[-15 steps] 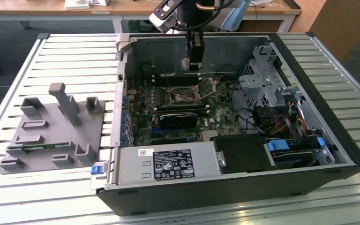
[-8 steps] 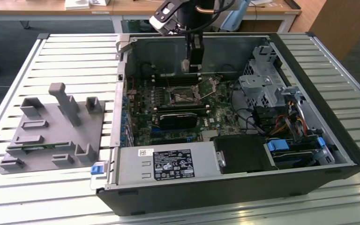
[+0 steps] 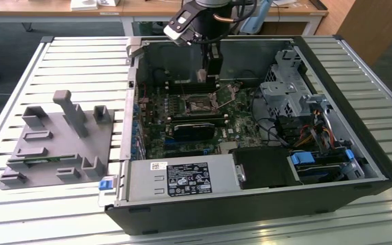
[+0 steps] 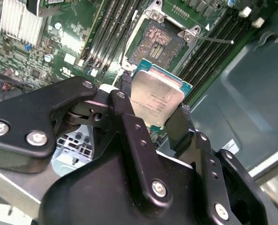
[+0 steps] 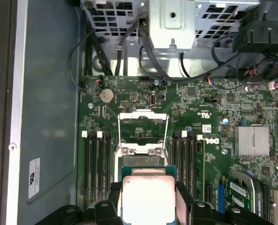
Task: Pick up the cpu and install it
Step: 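Place the cpu into insertion slot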
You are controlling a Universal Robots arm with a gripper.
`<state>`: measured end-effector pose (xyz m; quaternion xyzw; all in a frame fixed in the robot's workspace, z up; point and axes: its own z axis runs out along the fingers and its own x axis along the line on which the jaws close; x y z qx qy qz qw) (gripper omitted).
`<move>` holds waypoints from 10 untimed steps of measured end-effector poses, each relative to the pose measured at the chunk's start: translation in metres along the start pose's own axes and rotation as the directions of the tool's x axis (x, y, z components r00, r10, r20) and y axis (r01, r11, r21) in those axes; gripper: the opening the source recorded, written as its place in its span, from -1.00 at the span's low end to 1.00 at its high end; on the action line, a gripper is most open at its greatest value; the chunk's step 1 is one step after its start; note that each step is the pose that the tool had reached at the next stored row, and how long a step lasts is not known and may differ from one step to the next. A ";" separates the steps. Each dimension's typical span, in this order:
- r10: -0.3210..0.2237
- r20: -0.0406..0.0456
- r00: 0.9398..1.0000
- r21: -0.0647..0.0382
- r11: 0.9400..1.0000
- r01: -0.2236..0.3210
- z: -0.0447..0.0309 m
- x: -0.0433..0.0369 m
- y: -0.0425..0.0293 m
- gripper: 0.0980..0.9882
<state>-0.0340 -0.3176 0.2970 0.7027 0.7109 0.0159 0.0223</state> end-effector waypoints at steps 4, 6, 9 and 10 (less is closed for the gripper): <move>-0.003 0.000 1.000 0.000 1.000 0.003 0.0071 0.0007 -0.0007 -0.01; -0.003 0.000 1.000 0.000 1.000 0.003 0.0108 0.0013 -0.0009 -0.01; -0.003 0.000 1.000 0.001 1.000 0.003 0.0162 0.0024 -0.0016 -0.01; -0.003 0.000 1.000 0.001 1.000 0.003 0.0180 0.0028 -0.0020 -0.01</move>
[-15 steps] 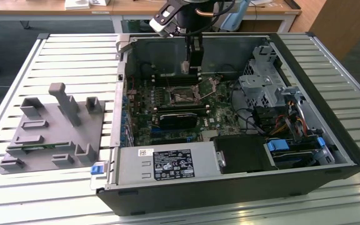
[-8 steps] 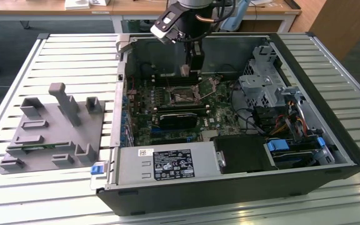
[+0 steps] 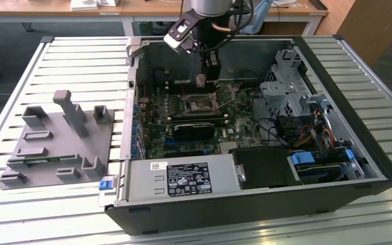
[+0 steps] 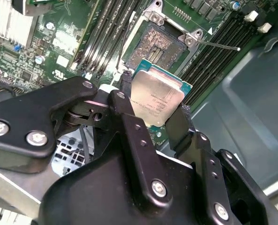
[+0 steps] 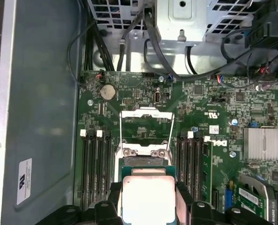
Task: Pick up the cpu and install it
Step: 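Place the cpu into insertion slot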
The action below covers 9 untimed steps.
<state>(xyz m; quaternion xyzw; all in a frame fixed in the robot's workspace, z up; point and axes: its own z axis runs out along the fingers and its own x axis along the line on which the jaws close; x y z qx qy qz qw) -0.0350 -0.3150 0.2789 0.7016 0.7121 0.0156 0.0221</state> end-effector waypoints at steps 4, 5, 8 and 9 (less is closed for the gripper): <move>0.000 0.000 1.000 0.000 1.000 0.000 0.0071 0.0027 -0.0024 -0.01; 0.000 0.000 1.000 0.000 1.000 0.000 0.0090 0.0034 -0.0030 -0.01; 0.000 0.000 1.000 0.000 1.000 0.000 0.0142 0.0046 -0.0042 -0.01; 0.000 0.000 1.000 0.000 1.000 0.000 0.0161 0.0048 -0.0045 -0.01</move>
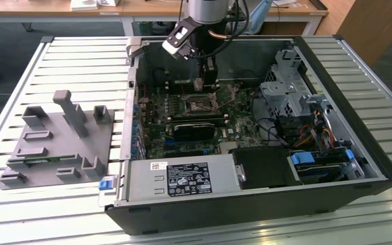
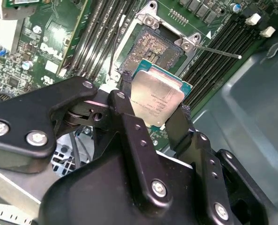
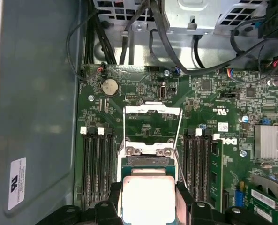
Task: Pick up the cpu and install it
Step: 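Place the cpu into insertion slot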
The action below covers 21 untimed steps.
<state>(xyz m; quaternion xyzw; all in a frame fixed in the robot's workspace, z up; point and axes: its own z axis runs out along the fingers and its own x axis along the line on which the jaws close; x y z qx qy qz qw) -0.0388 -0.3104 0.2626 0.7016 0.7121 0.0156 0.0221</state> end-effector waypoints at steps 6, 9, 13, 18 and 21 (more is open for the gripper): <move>0.000 0.000 1.000 0.003 1.000 0.000 0.0109 -0.0001 -0.0007 -0.01; 0.000 0.000 1.000 0.004 1.000 0.000 0.0163 -0.0003 -0.0010 -0.01; 0.000 0.000 1.000 0.006 1.000 0.000 0.0236 -0.0011 -0.0018 -0.01; 0.000 0.000 1.000 0.006 1.000 0.000 0.0323 -0.0025 -0.0049 -0.01; 0.000 0.000 1.000 0.006 1.000 0.000 0.0376 -0.0025 -0.0057 -0.01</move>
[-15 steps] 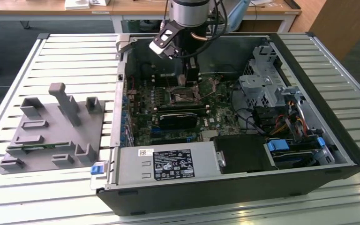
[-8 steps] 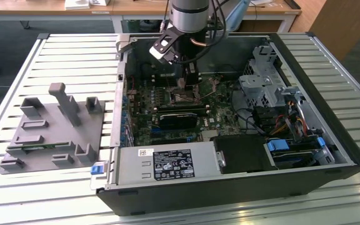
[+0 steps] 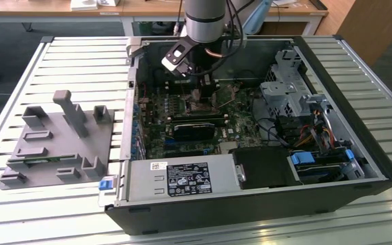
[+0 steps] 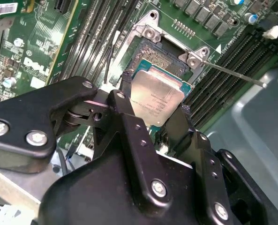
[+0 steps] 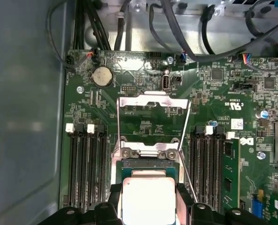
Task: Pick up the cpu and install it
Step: 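Place the cpu into insertion slot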
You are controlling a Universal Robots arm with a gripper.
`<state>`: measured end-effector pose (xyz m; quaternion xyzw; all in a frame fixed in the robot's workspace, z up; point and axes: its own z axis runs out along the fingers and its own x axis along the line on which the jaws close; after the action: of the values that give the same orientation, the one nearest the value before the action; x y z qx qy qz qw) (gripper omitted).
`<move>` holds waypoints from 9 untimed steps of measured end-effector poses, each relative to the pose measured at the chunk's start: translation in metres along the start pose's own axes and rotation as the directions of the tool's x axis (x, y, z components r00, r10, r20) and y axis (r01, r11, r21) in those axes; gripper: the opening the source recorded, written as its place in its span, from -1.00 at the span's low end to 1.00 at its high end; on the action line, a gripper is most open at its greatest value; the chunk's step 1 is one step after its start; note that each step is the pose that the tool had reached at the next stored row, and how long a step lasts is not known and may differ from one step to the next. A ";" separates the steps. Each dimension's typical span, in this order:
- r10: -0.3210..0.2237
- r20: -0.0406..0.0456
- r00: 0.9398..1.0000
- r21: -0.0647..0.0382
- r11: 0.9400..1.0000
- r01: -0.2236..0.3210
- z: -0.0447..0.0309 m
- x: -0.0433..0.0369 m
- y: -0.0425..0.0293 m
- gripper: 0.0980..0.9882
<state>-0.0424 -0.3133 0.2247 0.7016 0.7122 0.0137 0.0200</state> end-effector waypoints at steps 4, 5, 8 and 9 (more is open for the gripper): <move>0.000 0.000 1.000 0.001 1.000 0.000 0.0063 -0.0007 -0.0006 -0.01; 0.000 0.000 1.000 0.001 1.000 0.000 0.0068 -0.0007 -0.0006 -0.01; 0.000 0.000 1.000 0.001 1.000 0.000 0.0077 -0.0018 -0.0006 -0.01; 0.000 0.000 1.000 0.001 1.000 0.000 0.0085 -0.0020 -0.0006 -0.01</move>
<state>-0.0426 -0.3154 0.2162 0.7016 0.7122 0.0134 0.0196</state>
